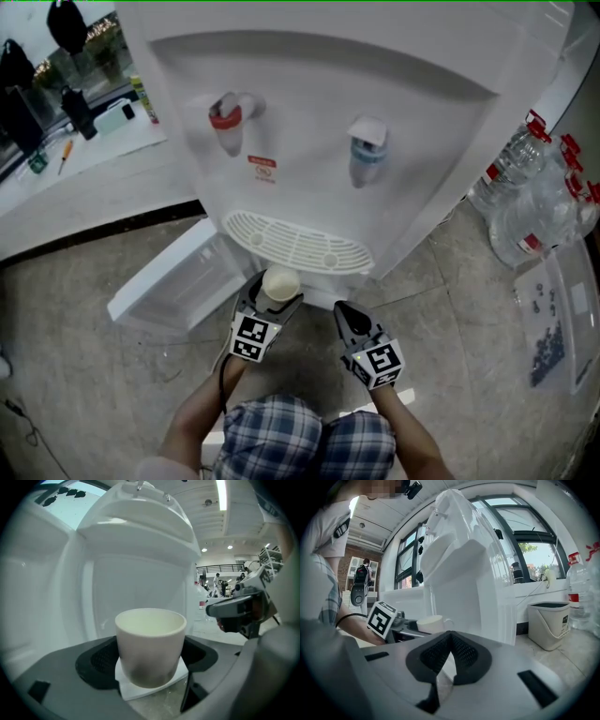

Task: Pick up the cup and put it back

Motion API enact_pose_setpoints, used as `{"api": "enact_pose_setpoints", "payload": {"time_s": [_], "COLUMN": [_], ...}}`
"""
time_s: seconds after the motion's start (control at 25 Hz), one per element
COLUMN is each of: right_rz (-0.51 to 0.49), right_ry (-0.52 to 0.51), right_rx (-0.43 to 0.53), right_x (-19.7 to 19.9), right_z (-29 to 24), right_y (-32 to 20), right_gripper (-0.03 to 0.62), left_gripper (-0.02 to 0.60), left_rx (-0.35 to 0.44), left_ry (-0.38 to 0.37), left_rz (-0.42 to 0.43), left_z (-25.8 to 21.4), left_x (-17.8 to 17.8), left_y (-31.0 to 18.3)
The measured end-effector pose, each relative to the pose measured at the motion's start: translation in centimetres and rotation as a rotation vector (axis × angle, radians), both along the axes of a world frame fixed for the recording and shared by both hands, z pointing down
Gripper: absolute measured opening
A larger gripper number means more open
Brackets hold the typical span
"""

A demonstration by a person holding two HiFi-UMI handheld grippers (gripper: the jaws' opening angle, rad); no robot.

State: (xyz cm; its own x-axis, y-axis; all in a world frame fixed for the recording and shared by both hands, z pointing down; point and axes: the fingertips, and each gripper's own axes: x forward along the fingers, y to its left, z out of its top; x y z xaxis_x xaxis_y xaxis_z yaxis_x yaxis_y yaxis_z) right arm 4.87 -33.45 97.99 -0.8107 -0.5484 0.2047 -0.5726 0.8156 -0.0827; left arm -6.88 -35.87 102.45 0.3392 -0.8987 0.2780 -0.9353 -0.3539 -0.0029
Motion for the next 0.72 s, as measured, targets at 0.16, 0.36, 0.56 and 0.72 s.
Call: {"api": "enact_pose_setpoints", "payload": {"time_s": [0.16, 0.36, 0.56, 0.72], "right_rz": [0.003, 0.018, 0.018, 0.011], "right_ry": [0.002, -0.01, -0.001, -0.002], "right_rx": [0.002, -0.006, 0.001, 0.0], "right_x": [0.0, 0.2, 0.4, 0.3], "right_z": [0.1, 0.0, 0.2, 0.2], "right_y": [-0.2, -0.4, -0.4, -0.2], "right_gripper": [0.015, 0.016, 0.015, 0.015], "left_gripper": [0.407, 0.407, 0.407, 0.407], "left_rx": [0.021, 0.018, 0.027, 0.012], "left_ry": [-0.029, -0.031, -0.033, -0.015], "left_rz": [0.029, 0.034, 0.032, 0.014], "left_z": [-1.9, -2.3, -2.0, -0.8], "left_x": [0.1, 0.0, 0.6, 1.1], "left_y": [3.0, 4.0, 2.6, 0.3]}}
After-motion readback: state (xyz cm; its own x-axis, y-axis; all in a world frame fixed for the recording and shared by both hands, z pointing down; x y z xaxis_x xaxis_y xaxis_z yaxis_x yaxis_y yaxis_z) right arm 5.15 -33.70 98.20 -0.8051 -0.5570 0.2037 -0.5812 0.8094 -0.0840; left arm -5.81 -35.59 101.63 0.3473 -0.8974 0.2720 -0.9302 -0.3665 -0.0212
